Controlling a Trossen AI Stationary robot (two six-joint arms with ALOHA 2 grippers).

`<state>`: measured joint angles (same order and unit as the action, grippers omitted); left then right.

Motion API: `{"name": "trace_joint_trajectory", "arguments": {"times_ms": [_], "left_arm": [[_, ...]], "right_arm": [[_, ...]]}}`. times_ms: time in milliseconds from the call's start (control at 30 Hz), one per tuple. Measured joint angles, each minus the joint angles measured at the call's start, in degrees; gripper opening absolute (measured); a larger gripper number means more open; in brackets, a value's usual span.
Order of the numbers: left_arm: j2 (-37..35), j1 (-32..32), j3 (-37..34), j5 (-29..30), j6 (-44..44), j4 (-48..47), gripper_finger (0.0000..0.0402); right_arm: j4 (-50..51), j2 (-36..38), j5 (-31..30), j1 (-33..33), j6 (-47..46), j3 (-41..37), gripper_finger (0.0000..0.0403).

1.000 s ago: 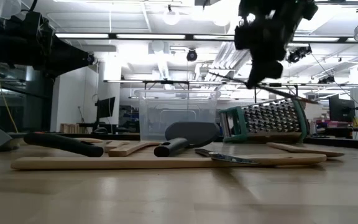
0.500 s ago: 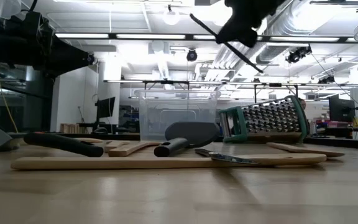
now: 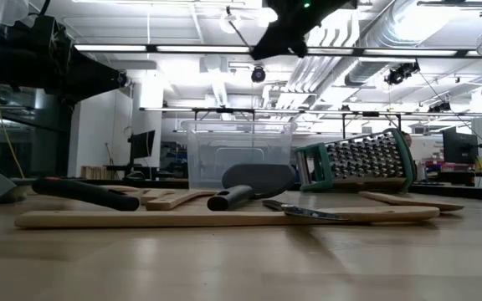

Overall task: Pick & Place Kitchen Items
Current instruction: Put the black table knife into the top transparent bin

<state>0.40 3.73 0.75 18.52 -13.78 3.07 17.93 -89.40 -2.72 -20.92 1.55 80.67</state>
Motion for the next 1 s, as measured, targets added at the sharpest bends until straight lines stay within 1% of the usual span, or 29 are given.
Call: {"name": "trace_joint_trajectory", "arguments": {"times_ms": [333,533,667,733,900,1000], "left_arm": [[0.00,-0.02,0.00,0.00,-0.02,0.00,0.0152],[-0.01,-0.02,0.00,0.00,0.00,0.00,0.0152],[-0.01,0.00,0.00,-0.01,-0.01,0.00,0.0152],[0.00,-0.02,0.00,0.00,-0.02,0.00,0.0152],[0.00,-0.01,0.00,0.00,-0.02,0.00,0.0152],[0.00,0.00,0.00,0.00,-0.02,0.00,0.0152]], "right_arm": [[-0.67,-11.98,-4.97,-3.64,6.54,11.27,0.0027],[0.08,-18.79,-6.27,-5.23,7.64,15.03,0.0027],[3.16,-22.29,-7.98,-6.45,7.64,17.30,0.0027],[5.63,-23.70,-8.02,-6.96,6.55,18.65,0.0027],[11.68,-25.91,-7.93,-8.16,-1.66,22.18,0.0027],[13.32,-26.26,-5.94,-8.54,-2.45,22.32,0.0027]]}}
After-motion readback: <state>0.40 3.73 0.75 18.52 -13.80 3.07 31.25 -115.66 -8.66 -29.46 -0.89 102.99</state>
